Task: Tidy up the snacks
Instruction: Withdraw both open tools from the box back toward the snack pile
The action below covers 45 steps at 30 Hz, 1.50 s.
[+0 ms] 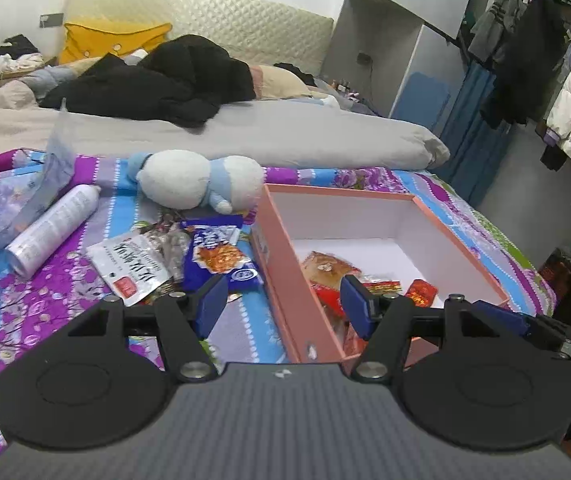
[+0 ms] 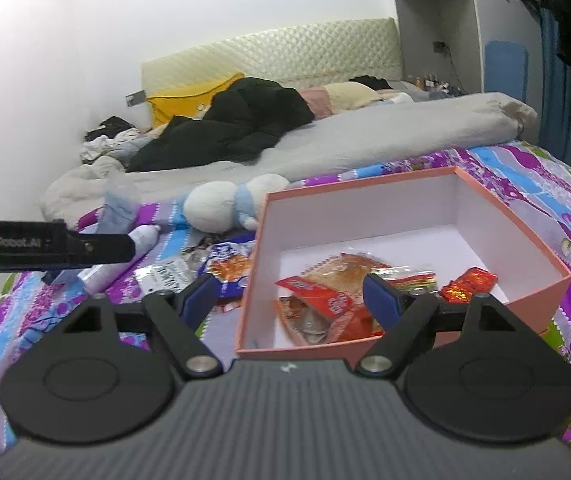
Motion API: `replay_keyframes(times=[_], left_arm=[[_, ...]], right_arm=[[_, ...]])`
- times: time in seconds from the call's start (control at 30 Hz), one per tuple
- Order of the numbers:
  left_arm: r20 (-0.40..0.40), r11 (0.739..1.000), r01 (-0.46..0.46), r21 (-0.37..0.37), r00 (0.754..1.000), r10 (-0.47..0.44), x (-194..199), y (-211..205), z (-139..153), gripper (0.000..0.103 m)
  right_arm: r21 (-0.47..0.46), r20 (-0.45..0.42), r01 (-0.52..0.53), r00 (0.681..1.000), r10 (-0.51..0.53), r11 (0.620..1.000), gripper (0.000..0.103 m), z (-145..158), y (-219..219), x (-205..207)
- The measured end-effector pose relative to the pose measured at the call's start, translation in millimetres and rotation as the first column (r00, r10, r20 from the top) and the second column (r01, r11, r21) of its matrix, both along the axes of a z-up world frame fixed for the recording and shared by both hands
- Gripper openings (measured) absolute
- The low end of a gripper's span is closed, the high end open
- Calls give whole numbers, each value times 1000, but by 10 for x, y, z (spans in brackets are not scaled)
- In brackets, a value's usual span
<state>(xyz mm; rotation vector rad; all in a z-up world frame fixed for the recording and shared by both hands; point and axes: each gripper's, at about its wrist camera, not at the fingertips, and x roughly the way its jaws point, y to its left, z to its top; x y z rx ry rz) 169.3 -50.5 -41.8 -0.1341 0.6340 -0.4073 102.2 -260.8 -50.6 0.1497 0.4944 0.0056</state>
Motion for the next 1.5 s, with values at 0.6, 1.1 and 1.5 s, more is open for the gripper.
replay_keyframes(times=[0.6,1.1,1.5], left_arm=[[-30,998,-69,11,997,70,-486,559,-324,68],[-88,995,-98,-14,991,97,81,819,-1028,78],[-145,998,-62,6,987,62,973,726,-1742,81]], right_arm=[[-33,-33,-115,993,114,993,81,-100,565,-257],[-109,-92,-216,974,207,970,81,-193,810,344],[-257,-226,-361,924,307,897,81,-362,932,1304]])
